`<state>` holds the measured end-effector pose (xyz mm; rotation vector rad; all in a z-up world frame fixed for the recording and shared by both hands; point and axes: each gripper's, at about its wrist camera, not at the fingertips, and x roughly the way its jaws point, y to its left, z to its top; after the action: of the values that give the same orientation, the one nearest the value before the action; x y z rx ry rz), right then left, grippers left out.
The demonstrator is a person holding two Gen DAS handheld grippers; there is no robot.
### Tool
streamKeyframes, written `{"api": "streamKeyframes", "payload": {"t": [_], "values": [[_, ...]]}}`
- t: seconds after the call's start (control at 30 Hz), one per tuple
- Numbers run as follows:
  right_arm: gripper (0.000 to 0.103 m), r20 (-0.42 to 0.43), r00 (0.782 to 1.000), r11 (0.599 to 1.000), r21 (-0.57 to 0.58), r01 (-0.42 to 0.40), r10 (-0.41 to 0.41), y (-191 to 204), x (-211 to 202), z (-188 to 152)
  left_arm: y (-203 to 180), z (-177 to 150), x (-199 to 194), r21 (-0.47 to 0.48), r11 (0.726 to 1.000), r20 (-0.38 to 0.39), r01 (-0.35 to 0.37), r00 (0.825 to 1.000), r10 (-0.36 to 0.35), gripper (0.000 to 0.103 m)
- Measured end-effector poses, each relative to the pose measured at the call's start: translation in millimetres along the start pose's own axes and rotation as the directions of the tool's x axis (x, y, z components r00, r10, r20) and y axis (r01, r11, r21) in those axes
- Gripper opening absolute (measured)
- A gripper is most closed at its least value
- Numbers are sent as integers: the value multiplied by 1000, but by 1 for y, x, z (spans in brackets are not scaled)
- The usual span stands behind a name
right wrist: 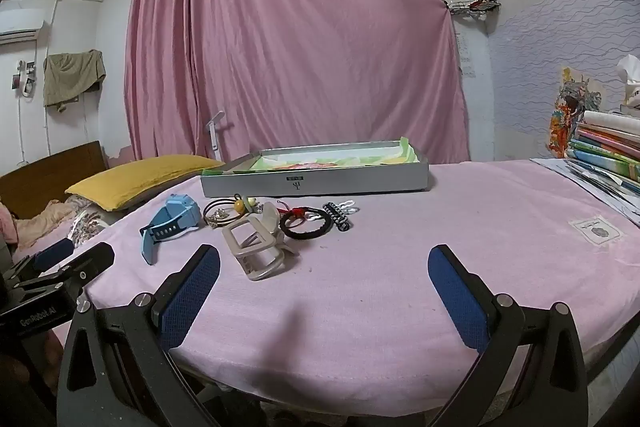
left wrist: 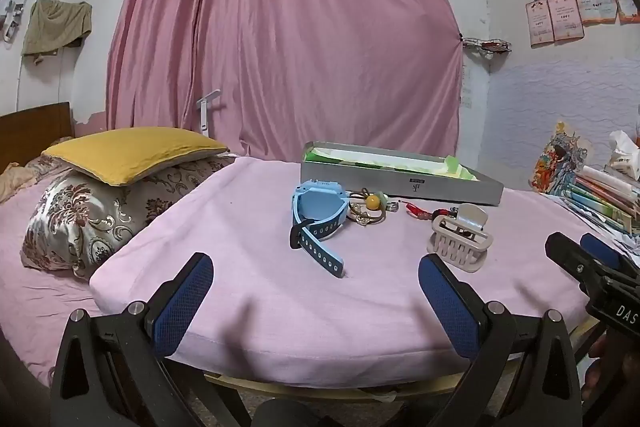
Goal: Organize jewelry
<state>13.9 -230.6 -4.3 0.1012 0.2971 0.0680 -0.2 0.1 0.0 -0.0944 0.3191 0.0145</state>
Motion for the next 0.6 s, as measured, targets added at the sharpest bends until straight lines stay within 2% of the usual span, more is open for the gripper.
{"api": "streamKeyframes", "payload": {"t": [0.6], "values": [[102,8,1000,1000,0,-7,7,4,3,-1,1,2,-2,-12,1000,-3,6,1000,-6,103]]}}
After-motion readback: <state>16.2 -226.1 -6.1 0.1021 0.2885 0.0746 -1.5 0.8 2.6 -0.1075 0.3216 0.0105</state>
